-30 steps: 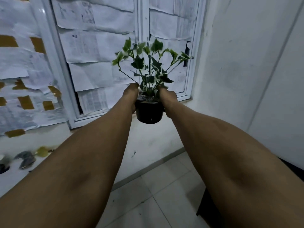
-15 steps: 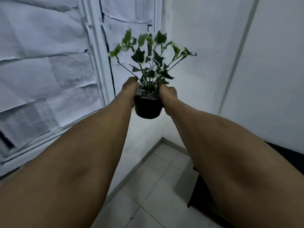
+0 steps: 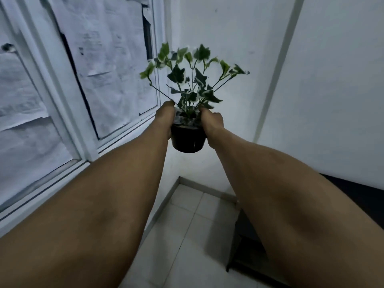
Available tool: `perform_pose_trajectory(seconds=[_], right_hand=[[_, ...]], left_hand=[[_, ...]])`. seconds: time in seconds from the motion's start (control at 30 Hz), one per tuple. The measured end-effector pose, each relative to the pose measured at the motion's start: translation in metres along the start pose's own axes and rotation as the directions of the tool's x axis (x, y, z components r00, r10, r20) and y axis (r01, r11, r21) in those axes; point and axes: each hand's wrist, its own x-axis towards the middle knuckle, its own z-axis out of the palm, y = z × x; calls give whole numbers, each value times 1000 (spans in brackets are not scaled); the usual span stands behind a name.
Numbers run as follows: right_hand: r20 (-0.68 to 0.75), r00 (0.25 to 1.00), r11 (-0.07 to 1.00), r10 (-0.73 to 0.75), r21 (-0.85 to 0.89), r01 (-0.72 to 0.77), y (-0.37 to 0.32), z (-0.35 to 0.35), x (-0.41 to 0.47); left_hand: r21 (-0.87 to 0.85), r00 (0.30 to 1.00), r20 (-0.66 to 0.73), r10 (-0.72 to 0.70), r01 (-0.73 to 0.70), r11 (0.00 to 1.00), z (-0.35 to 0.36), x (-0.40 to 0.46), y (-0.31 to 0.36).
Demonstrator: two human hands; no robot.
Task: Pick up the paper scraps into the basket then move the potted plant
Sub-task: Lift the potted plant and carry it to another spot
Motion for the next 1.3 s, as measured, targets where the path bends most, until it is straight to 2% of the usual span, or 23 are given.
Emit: perform_pose_trajectory(seconds=[0.3,0.53,0.73,0.87,1.0,1.1,1.2,1.3], right_hand=[[-92,995,999,38,19,-37,4,50,135],[-284,957,996,53,79,-32,32,91,230],[-389,917,993,92,102,-57,77,115,294],[-425,893,988,151,92,-124,143,115,339],[-432,891,990,142,66,-126,232,113,381],[-447,878,986,169,63,-157,321,117,408],[-458,867,981,196,90,-175,417,121,433],[-464,856,973,229,117,-197,516,127,459]], left_hand=[[38,993,109,-46,42,998,32,148,9],[177,973,212,-87,50,983,47,274,-9],[315,942,333,-47,-65,947,64,358,-57],[267,913,406,-41,-75,961,63,389,-123],[287,947,307,-92,0,958,63,435,-211],[308,945,302,-128,30,951,54,459,-292],[344,942,315,-118,2,939,40,483,-377],[294,957,243,-161,85,952,23,513,-472]])
